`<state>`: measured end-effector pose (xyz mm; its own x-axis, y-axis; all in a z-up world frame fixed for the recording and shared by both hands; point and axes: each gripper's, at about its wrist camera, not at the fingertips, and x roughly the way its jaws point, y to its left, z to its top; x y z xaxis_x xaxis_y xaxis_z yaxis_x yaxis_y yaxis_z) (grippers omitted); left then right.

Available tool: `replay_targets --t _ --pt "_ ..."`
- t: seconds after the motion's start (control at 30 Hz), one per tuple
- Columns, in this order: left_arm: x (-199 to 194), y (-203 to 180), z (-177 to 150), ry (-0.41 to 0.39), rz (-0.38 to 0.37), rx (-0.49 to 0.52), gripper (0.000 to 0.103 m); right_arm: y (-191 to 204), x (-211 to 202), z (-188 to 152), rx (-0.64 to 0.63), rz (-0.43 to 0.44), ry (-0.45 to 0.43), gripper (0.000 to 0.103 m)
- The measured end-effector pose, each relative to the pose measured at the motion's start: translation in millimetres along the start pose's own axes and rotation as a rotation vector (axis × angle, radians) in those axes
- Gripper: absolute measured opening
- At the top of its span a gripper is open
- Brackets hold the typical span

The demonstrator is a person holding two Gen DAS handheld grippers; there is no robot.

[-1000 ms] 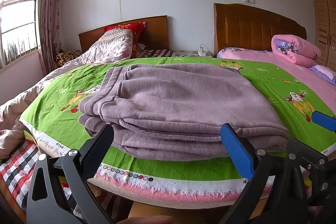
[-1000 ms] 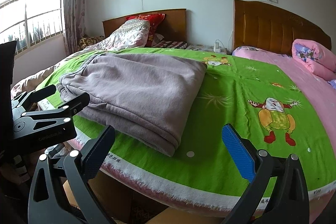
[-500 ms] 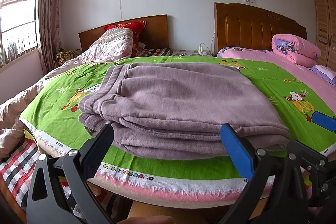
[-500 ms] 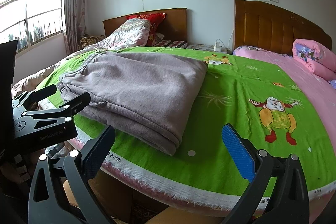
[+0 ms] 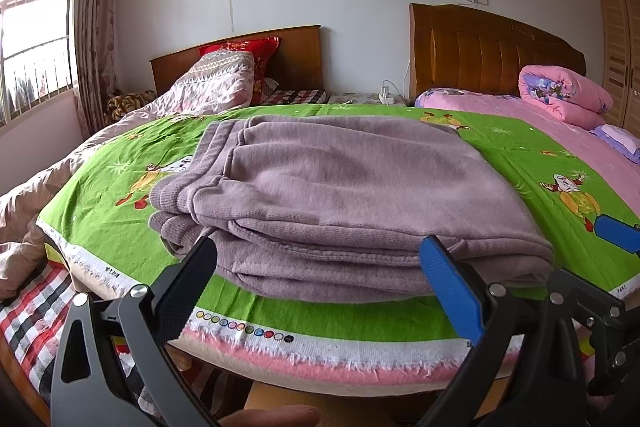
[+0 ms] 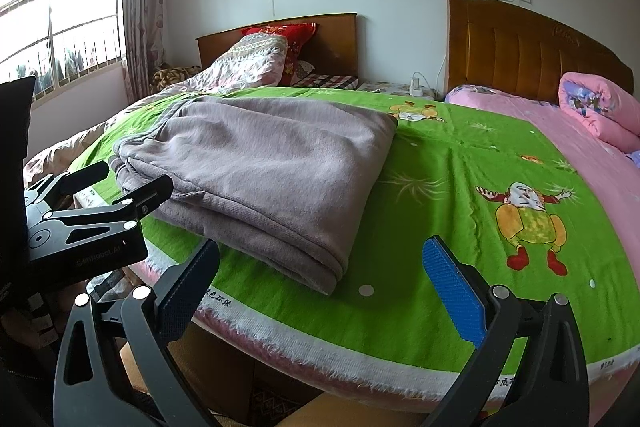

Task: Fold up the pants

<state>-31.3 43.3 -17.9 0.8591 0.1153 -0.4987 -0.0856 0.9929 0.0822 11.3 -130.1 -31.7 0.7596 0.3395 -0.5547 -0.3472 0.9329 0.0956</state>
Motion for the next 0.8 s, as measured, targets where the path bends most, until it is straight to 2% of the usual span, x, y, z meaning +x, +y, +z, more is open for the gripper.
replay_targets --t 0.8 --pt "2.6 -1.3 -1.5 0.013 -0.005 0.001 0.101 -1.0 0.0 -0.5 -0.002 0.004 0.001 0.099"
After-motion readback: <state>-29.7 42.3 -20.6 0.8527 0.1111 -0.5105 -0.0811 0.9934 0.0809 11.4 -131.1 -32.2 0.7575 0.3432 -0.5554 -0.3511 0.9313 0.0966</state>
